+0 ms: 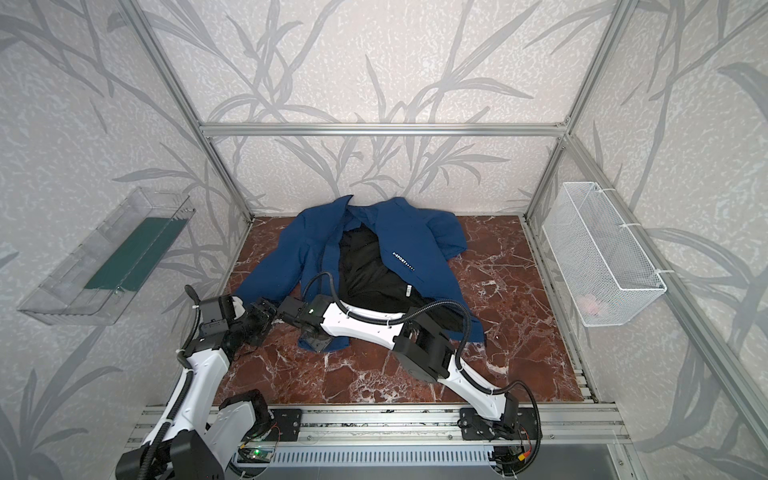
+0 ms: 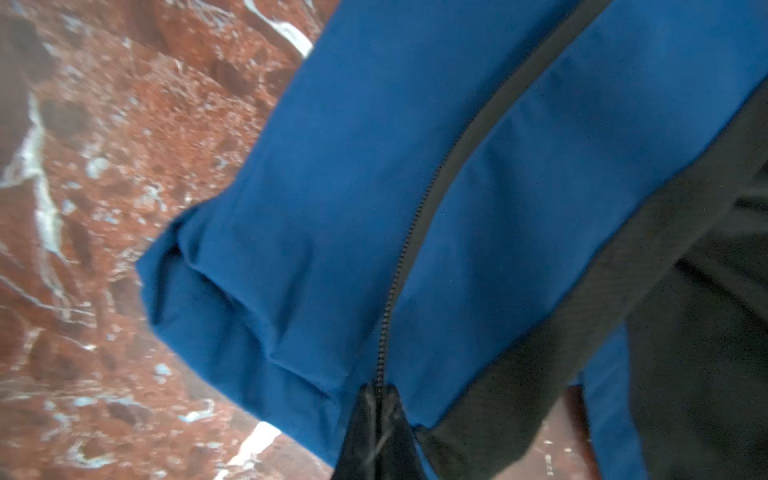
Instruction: Zip up the jacket
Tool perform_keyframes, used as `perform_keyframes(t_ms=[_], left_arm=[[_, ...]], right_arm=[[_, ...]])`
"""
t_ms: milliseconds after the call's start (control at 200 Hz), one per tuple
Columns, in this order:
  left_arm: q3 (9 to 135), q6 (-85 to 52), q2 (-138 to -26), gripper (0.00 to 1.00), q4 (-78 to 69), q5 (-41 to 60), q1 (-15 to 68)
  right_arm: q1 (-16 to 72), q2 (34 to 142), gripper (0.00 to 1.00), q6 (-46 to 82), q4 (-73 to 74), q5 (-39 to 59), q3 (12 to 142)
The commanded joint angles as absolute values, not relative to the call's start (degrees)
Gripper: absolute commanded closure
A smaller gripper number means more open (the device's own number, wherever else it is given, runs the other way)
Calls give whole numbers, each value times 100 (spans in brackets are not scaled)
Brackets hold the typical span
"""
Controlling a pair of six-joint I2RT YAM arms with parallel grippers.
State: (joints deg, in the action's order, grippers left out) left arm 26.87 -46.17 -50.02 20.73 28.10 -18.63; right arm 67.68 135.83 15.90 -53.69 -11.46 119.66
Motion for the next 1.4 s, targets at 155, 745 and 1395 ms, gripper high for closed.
perform_keyframes(t_ms=[155, 745, 1395], left_arm=[[3294, -5199, -4116, 17, 2618, 2545, -1039], [3702, -7520, -5088, 13, 104, 507, 3540], [2680, -8750, -5516, 12, -1654, -1019, 4747]], right_arm=[[6029, 11444, 100, 2614, -3584, 311, 9629], [4105, 9241, 100, 5730, 2221, 3035, 5324], [4096, 9360, 100, 6315, 3297, 3401, 4879]])
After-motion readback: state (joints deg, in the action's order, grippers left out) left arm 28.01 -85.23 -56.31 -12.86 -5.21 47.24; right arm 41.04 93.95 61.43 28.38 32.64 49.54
